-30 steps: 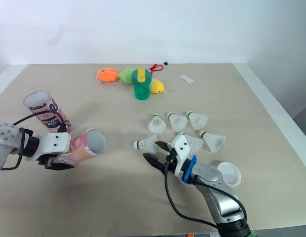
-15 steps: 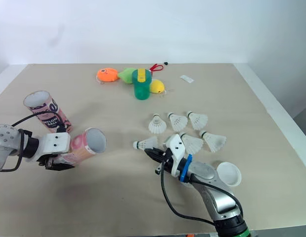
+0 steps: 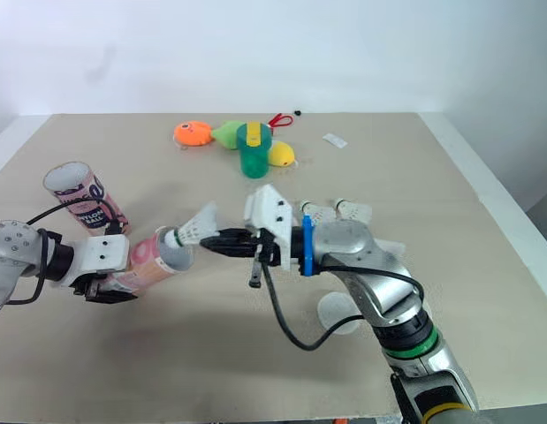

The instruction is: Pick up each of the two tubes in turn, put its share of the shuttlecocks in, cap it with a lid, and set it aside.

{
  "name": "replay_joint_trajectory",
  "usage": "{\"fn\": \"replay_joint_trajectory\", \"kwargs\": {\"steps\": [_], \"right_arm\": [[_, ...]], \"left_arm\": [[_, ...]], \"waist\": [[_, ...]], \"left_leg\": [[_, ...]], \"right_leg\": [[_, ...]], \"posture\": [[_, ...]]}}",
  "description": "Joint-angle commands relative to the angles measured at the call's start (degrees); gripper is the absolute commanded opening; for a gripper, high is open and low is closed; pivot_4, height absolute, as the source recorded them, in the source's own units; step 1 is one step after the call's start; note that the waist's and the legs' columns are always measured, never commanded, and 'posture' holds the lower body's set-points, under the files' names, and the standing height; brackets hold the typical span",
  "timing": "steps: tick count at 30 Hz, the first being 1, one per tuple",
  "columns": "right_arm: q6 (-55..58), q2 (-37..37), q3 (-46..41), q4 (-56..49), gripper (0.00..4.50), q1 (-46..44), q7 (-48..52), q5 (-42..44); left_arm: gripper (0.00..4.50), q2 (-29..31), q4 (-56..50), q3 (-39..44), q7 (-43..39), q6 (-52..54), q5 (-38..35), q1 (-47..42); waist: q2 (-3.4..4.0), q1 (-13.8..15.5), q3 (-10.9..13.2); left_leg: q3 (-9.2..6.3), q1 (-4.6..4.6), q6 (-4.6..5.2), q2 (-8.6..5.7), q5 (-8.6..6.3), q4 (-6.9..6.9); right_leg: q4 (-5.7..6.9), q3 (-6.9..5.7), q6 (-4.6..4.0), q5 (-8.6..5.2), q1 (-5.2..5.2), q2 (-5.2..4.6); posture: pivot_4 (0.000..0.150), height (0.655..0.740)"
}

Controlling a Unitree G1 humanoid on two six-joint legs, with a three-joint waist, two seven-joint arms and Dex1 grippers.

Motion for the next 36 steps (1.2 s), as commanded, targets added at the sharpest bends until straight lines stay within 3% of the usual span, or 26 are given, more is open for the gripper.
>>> {"fn": "replay_joint_trajectory", "kwargs": {"steps": [1, 4, 7, 15, 22, 26, 36], "right_arm": [[-2.45, 1.76, 1.21, 1.59, 0.03, -1.86, 0.77, -1.93], [-3.0, 3.42, 2.54, 2.83, 0.03, -2.5, 1.09, -3.04], [-2.34, 5.65, 1.84, 3.23, 0.91, -2.35, 0.64, -2.07], [0.33, 6.5, -5.46, -0.84, 4.42, 3.28, -5.29, 0.87], [-0.69, 2.49, -5.92, 0.16, 4.42, 11.7, -17.47, -12.05], [2.23, 4.34, -6.01, 0.4, 4.42, 13.6, -23.17, -15.57], [5.66, 10.12, -8.75, 9.16, 4.42, 10.47, -28.36, -16.46]], "left_arm": [[3.28, -0.81, -0.37, -1.22, 0.22, 0.53, -0.83, 0.17], [3.28, -0.95, -0.2, -1.36, 0.24, 0.43, -0.75, 0.05], [3.28, -1.29, 0.01, -1.69, 0.3, 0.36, -0.57, -0.39], [3.28, -1.56, 0.29, -1.9, 0.35, 0.18, -0.45, -0.74], [3.28, -1.46, 0.18, -1.61, 0.56, 0.06, -0.56, 0.02], [3.28, -1.68, 0.23, -1.73, 0.59, -0.08, -0.55, -0.07], [3.28, -2.15, 1.28, -2.31, 0.39, -0.78, -0.19, -1.47]], "waist": [[0.0, 0.0, 0.0], [0.0, 0.0, 0.0], [0.0, 0.01, 0.0], [0.0, 0.1, 0.0], [0.0, 0.08, 0.0], [0.04, -0.04, 0.01], [0.03, -0.03, 0.01]], "left_leg": [[0.0, -0.01, 0.0, 0.0, 0.0, 0.01], [0.01, 0.0, 0.0, 0.0, 0.0, 0.0], [-0.01, 0.0, 0.0, 0.01, 0.0, 0.0], [-0.05, -0.01, 0.0, -0.05, 0.01, 0.02], [-0.07, -0.01, 0.0, -0.06, 0.01, 0.01], [-0.06, -0.02, 0.0, -0.09, 0.0, -0.03], [-0.08, 0.0, 0.03, -0.15, 0.03, 0.0]], "right_leg": [[0.0, 0.0, -0.01, 0.01, 0.0, 0.0], [0.0, 0.0, -0.01, 0.01, -0.01, 0.0], [0.07, -0.01, -0.02, -0.02, -0.02, 0.0], [0.09, -0.02, 0.02, -0.05, 0.01, -0.06], [0.1, -0.03, 0.01, -0.07, -0.02, -0.06], [0.15, -0.01, 0.01, -0.14, -0.06, -0.06], [0.3, 0.02, 0.03, -0.15, -0.08, -0.11]], "posture": [[0.15, 0.74], [0.15, 0.74], [0.15, 0.74], [0.15, 0.74], [0.15, 0.74], [0.15, 0.74], [0.15, 0.74]]}}
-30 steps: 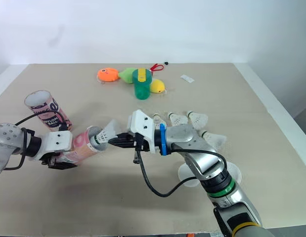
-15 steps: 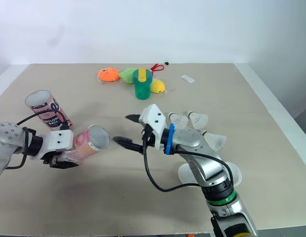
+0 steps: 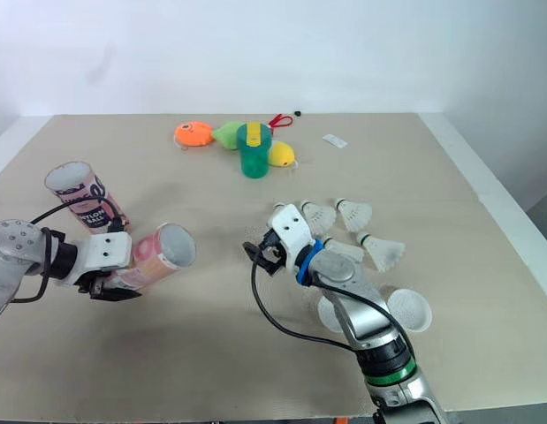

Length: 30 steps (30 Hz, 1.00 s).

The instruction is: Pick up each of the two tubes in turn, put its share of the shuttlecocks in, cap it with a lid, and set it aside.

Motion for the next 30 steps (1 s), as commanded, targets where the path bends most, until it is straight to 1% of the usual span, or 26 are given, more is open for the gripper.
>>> {"fn": "replay_joint_trajectory", "kwargs": {"steps": [1, 9, 26, 27, 29, 30], "right_arm": [[-0.45, 1.31, -2.69, 2.64, 4.42, -1.98, -1.62, 0.2], [-3.67, 5.81, -5.31, 10.1, 4.42, -5.02, -3.85, 0.6], [-6.53, 12.95, -10.37, 20.03, 4.42, -8.27, -8.8, 1.47], [-6.55, 13.06, -10.5, 20.08, 3.91, -8.19, -8.85, 1.52], [-6.57, 13.12, -10.61, 20.11, 3.25, -8.07, -8.87, 1.61], [-6.57, 13.15, -10.66, 20.16, 2.69, -8.01, -8.85, 1.66]], "left_arm": [[3.28, -0.81, 0.08, -1.7, 0.13, -0.51, -0.21, -0.22], [3.28, -0.67, -0.08, -1.25, 0.25, -0.46, -0.21, 0.05], [3.28, -0.74, -1.15, -0.93, 0.42, 0.35, -0.78, 0.39], [3.28, -0.72, -1.22, -0.91, 0.43, 0.39, -0.8, 0.44], [3.28, -0.69, -1.33, -0.89, 0.43, 0.49, -0.81, 0.49], [3.28, -0.69, -1.37, -0.88, 0.43, 0.52, -0.84, 0.5]], "waist": [[0.0, -0.01, 0.0], [0.0, -0.14, 0.0], [0.01, -0.18, 0.01], [0.01, -0.18, 0.01], [0.01, -0.18, 0.01], [0.01, -0.19, 0.01]], "left_leg": [[0.0, -0.01, 0.0, 0.0, 0.0, 0.0], [-0.03, -0.01, 0.0, 0.01, 0.0, -0.04], [-0.1, -0.01, 0.0, 0.01, 0.0, -0.05], [-0.09, -0.01, 0.0, 0.01, 0.0, -0.05], [-0.09, -0.01, 0.0, 0.01, 0.0, -0.06], [-0.09, -0.01, 0.0, 0.01, 0.0, -0.06]], "right_leg": [[0.0, 0.0, 0.01, 0.0, 0.0, 0.0], [0.04, 0.0, -0.01, -0.05, -0.03, 0.04], [0.07, -0.04, -0.03, -0.07, -0.02, 0.04], [0.07, -0.04, -0.04, -0.08, -0.02, 0.04], [0.07, -0.04, -0.04, -0.08, -0.03, 0.03], [0.07, -0.04, -0.04, -0.08, -0.03, 0.03]], "posture": [[0.15, 0.74], [0.15, 0.74], [0.15, 0.74], [0.15, 0.74], [0.15, 0.74], [0.15, 0.74]]}}
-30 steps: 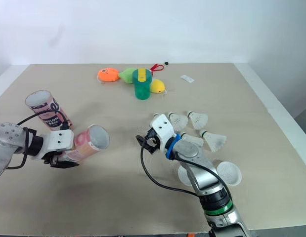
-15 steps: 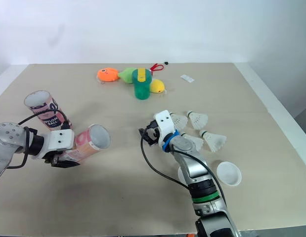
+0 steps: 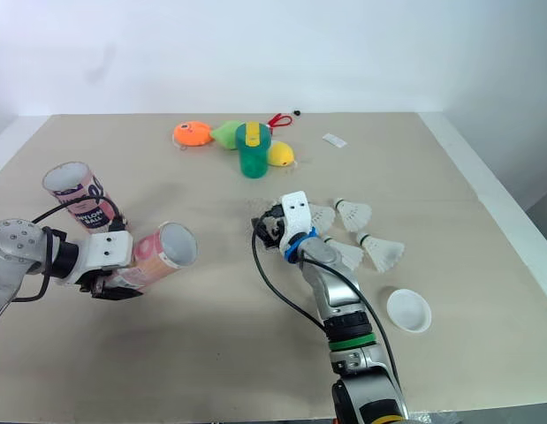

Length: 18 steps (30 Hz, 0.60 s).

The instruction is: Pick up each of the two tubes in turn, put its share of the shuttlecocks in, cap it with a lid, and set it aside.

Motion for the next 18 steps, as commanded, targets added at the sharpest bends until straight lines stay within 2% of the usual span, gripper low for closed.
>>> {"fn": "replay_joint_trajectory", "kwargs": {"steps": [1, 3, 5, 6, 11, 18], "right_arm": [[-0.56, 0.6, -0.9, -0.16, 2.03, -0.36, -0.17, 0.91], [-0.59, 0.73, -0.96, -0.05, 1.23, -0.2, -0.02, 1.11], [-0.53, 0.79, -0.95, -0.06, 0.25, -0.1, 0.2, 1.3], [-0.43, 0.83, -0.9, -0.16, 0.04, 0.02, 0.26, 1.41], [-1.73, -0.25, 1.69, -3.46, 0.04, 1.49, 5.09, 2.54], [-0.09, -8.22, 6.89, -21.54, 0.04, 2.32, 23.62, 11.38]], "left_arm": [[3.28, -0.43, -1.23, -0.94, 0.24, 0.34, -0.8, 0.62], [3.28, -0.48, -1.14, -1.02, 0.23, 0.34, -0.78, 0.53], [3.28, -0.51, -1.12, -1.06, 0.23, 0.36, -0.76, 0.47], [3.28, -0.54, -1.15, -1.06, 0.22, 0.39, -0.79, 0.46], [3.28, -0.59, -1.15, -1.16, 0.18, 0.45, -0.77, 0.38], [3.28, -0.57, -1.14, -1.21, 0.09, 0.54, -0.71, 0.32]], "waist": [[0.0, 0.0, 0.0], [0.01, 0.0, 0.01], [0.01, 0.0, 0.0], [0.01, 0.0, 0.0], [0.01, 0.0, 0.01], [0.06, 0.02, 0.04]], "left_leg": [[0.0, 0.0, 0.0, 0.0, 0.0, 0.0], [0.0, 0.0, 0.0, 0.0, 0.0, -0.01], [0.0, 0.0, 0.0, 0.0, 0.0, -0.02], [0.0, 0.0, 0.0, 0.0, 0.0, -0.02], [-0.01, 0.0, 0.0, 0.0, 0.0, -0.03], [-0.04, -0.03, 0.0, -0.01, 0.0, -0.06]], "right_leg": [[0.0, 0.0, 0.0, 0.0, 0.0, 0.0], [0.0, 0.0, -0.01, 0.0, -0.01, 0.0], [0.0, 0.0, -0.02, -0.01, -0.01, 0.0], [0.0, 0.0, -0.02, -0.01, -0.01, 0.0], [0.0, -0.01, -0.02, -0.02, 0.0, 0.0], [0.0, -0.01, 0.01, -0.07, -0.02, -0.01]], "posture": [[0.15, 0.74], [0.15, 0.74], [0.15, 0.74], [0.15, 0.74], [0.15, 0.74], [0.15, 0.74]]}}
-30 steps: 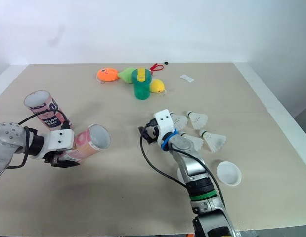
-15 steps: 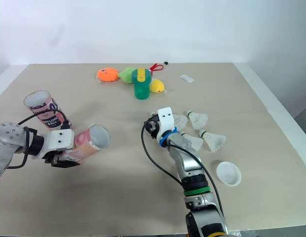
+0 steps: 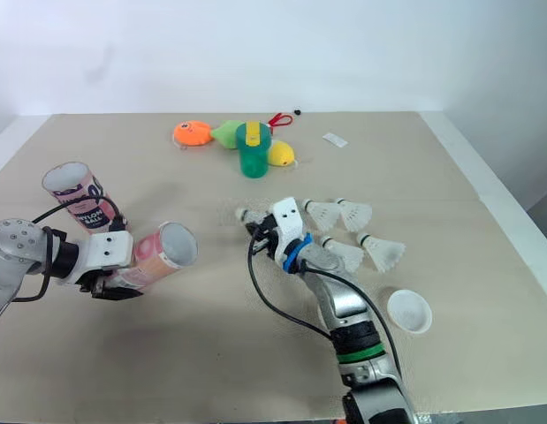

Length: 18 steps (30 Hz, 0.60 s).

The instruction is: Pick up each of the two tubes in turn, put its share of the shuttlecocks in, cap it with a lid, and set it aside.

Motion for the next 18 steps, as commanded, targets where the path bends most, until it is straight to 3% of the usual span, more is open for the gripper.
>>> {"fn": "replay_joint_trajectory", "kwargs": {"steps": [1, 6, 10, 18], "right_arm": [[1.18, -3.09, 1.17, -11.27, 0.04, -1.26, 8.42, 6.34], [1.49, -9.63, 4.2, -17.06, 0.04, -4.8, 16.27, 8.08], [-1.8, -12.82, 9.22, -14.62, 0.04, -8.52, 17.62, 1.86], [-4.58, -11.48, 13.8, -11.18, 0.04, -12.86, 19.07, -2.4]], "left_arm": [[3.28, -0.56, -0.9, -1.23, 0.21, 0.39, -0.69, 0.34], [3.28, -0.67, -0.83, -1.24, 0.35, 0.59, -0.72, 0.35], [3.28, -0.74, -0.75, -1.28, 0.44, 0.7, -0.75, 0.26], [3.28, -1.0, -0.62, -1.6, 0.39, 0.74, -0.66, -0.08]], "waist": [[-0.01, 0.01, 0.0], [0.0, 0.01, 0.01], [0.0, 0.03, 0.01], [0.0, 0.12, 0.01]], "left_leg": [[-0.02, 0.0, 0.0, 0.0, 0.0, 0.0], [-0.02, 0.03, 0.0, 0.01, 0.0, 0.01], [-0.02, 0.03, 0.0, 0.01, 0.0, 0.02], [-0.01, -0.02, 0.0, 0.0, 0.0, 0.01]], "right_leg": [[0.0, -0.02, 0.0, 0.0, 0.01, 0.0], [0.0, -0.04, -0.02, 0.0, 0.02, 0.0], [0.0, -0.07, -0.06, 0.01, 0.0, 0.0], [0.0, -0.07, -0.07, -0.02, -0.04, -0.01]], "posture": [[0.15, 0.74], [0.15, 0.74], [0.15, 0.74], [0.15, 0.74]]}}
